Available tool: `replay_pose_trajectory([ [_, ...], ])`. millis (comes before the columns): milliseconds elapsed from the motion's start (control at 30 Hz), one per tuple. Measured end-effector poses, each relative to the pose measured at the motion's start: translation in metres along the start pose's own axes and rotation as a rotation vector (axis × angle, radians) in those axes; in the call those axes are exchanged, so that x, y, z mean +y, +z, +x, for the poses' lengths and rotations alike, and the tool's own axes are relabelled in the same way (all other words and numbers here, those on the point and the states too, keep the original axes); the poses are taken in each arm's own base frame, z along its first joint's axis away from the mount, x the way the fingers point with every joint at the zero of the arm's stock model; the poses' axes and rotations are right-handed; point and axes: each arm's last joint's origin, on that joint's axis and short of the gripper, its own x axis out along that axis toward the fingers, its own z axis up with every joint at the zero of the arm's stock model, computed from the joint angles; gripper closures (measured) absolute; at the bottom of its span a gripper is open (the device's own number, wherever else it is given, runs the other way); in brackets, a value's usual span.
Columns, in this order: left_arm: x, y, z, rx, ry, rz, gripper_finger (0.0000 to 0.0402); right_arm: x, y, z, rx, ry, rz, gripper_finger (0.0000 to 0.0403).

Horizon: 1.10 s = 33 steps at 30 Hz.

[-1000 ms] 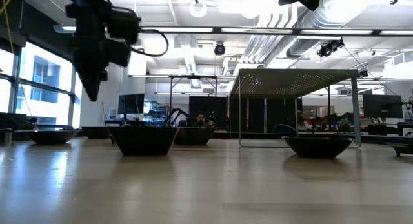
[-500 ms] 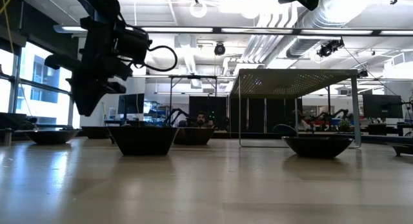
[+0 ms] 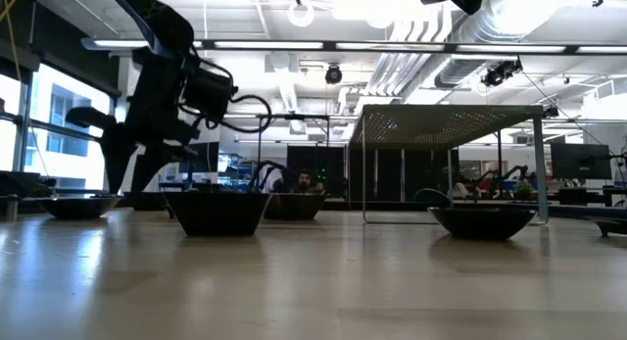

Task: Pick & Place Mini shaped plates
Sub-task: Put the black leaf-shaped plate on the shelf

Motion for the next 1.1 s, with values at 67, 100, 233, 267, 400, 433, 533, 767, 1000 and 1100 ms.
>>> replay_pose_trajectory([
  [67,-0.002,-0.002,0.007,0.022,-0.009,0.004,0.0272,0.000,0.000,0.000,-0.001,0.000,-0.003,0.0399],
  [100,-0.003,-0.003,0.010,0.032,-0.017,0.009,0.0278,0.000,0.000,0.000,-0.001,0.000,-0.003,0.0399],
  [233,-0.009,-0.008,0.018,0.067,-0.047,0.021,0.0314,0.000,0.000,0.000,-0.001,0.000,-0.011,0.0396],
  [267,-0.009,-0.008,0.018,0.070,-0.052,0.021,0.0327,0.000,0.000,0.000,-0.002,0.000,-0.011,0.0396],
  [400,-0.010,-0.009,0.015,0.057,-0.039,0.021,0.0385,0.000,0.001,0.000,-0.010,0.001,-0.012,0.0398],
  [433,-0.011,-0.009,0.013,0.051,-0.039,0.020,0.0392,0.000,0.001,0.000,-0.013,0.001,-0.012,0.0399],
  [533,-0.011,-0.009,0.006,0.034,-0.020,0.004,0.0390,0.000,0.001,0.000,-0.014,0.000,-0.012,0.0400],
  [767,-0.011,-0.005,-0.021,-0.076,-0.005,-0.080,0.0398,0.000,0.001,0.000,-0.014,0.000,-0.010,0.0396],
  [1000,-0.015,0.002,-0.052,-0.358,-0.114,-0.311,0.0400,0.000,0.001,0.000,-0.013,0.000,0.021,0.0400],
  [1100,-0.018,0.004,-0.066,-0.500,-0.141,-0.428,0.0400,0.002,0.001,0.000,-0.012,0.006,0.034,0.0397],
])
